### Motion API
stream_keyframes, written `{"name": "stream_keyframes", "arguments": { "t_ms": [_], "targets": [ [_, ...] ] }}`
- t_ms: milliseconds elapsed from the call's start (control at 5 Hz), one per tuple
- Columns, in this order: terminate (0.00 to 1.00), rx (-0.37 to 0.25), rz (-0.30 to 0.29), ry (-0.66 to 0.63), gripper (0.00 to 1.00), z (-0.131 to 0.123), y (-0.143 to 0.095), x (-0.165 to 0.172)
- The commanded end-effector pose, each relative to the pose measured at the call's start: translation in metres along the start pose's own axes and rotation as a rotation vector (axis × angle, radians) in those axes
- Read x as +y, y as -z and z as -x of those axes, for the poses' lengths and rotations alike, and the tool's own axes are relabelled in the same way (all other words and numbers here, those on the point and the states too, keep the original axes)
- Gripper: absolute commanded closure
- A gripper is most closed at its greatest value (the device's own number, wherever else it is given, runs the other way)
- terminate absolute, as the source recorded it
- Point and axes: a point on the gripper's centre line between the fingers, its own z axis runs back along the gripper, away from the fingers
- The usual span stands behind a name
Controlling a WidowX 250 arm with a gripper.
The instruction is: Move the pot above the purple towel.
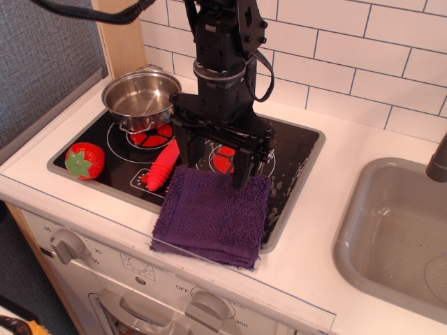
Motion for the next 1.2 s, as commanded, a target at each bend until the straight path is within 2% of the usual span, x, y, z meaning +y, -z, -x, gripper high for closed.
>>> {"name": "stream_keyframes", "arguments": {
  "t_ms": [0, 400, 600, 800, 1000],
  "targets": [
    [0.00, 0.000, 0.000, 0.000, 0.00, 0.000, 0.000, 0.000],
    [0.00, -0.015, 0.030, -0.085, 0.00, -0.025, -0.003, 0.023],
    [0.00, -0.055, 0.043, -0.161, 0.00, -0.058, -0.010, 0.046],
    [0.00, -0.087, 0.004, -0.278, 0.00, -0.098, -0.010, 0.088],
    [0.00, -0.066, -0.019, -0.359, 0.00, -0.119, 0.005, 0.119]
  ]
}}
